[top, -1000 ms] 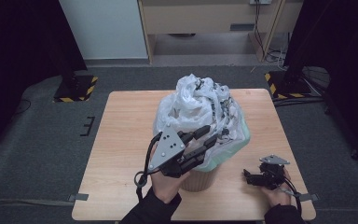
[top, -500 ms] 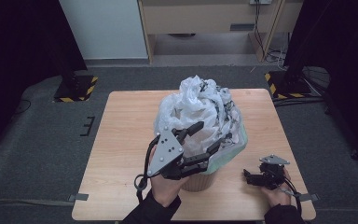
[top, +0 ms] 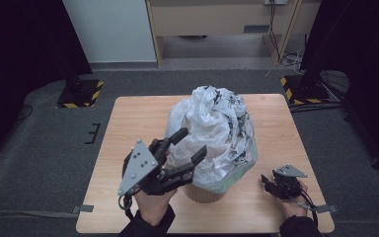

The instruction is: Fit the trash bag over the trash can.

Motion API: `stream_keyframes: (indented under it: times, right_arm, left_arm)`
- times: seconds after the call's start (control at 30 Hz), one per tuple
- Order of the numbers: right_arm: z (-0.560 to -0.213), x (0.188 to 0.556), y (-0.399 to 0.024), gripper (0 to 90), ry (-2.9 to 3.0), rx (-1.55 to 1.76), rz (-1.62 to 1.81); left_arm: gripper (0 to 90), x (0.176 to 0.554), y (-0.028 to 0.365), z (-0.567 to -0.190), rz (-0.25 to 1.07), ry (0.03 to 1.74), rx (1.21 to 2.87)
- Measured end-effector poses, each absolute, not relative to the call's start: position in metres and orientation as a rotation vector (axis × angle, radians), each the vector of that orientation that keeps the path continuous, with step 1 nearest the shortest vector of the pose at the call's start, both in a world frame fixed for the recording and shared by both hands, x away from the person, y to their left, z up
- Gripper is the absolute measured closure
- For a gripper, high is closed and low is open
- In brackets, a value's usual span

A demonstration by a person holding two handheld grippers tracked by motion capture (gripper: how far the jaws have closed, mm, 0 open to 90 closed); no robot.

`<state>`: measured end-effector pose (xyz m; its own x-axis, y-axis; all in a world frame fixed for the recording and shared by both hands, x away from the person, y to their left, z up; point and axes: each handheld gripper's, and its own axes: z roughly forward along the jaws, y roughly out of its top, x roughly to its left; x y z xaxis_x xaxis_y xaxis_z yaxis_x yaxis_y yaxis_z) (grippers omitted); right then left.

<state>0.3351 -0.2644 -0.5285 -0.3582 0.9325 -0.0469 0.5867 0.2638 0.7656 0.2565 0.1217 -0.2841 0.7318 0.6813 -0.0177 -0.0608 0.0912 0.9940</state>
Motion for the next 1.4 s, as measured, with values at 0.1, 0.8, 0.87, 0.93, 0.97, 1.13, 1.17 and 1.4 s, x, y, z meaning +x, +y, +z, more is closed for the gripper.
stream_keyframes:
  times: [0.1,0.8,0.87,0.93,0.97,1.13,1.17,1.4]
  right_arm:
    - [-0.523,0.333,-0.266,58.4,1.992,1.372,0.987]
    - [-0.47,0.329,-0.258,57.3,1.76,1.267,1.168]
    - [-0.455,0.328,-0.255,56.2,1.727,1.229,1.196]
    - [-0.447,0.327,-0.253,55.4,1.709,1.212,1.212]
    - [-0.44,0.327,-0.251,54.6,1.686,1.195,1.228]
    - [-0.402,0.324,-0.237,52.3,1.578,1.135,1.304]
    - [-0.389,0.323,-0.231,51.1,1.546,1.107,1.328]
    - [-0.367,0.326,-0.205,50.5,1.562,1.036,1.359]
  left_arm:
    - [36.8,0.258,0.138,-0.285,0.61,0.594,1.348]
    - [38.0,0.318,0.198,-0.342,0.827,1.015,1.32]
    - [36.1,0.322,0.196,-0.348,0.843,1.036,1.336]
    - [35.4,0.323,0.195,-0.351,0.84,1.044,1.343]
    - [35.4,0.325,0.194,-0.355,0.842,1.053,1.353]
    - [33.2,0.329,0.187,-0.367,0.824,1.075,1.396]
    - [32.8,0.33,0.186,-0.368,0.825,1.075,1.404]
    - [31.9,0.327,0.171,-0.374,0.827,1.06,1.438]
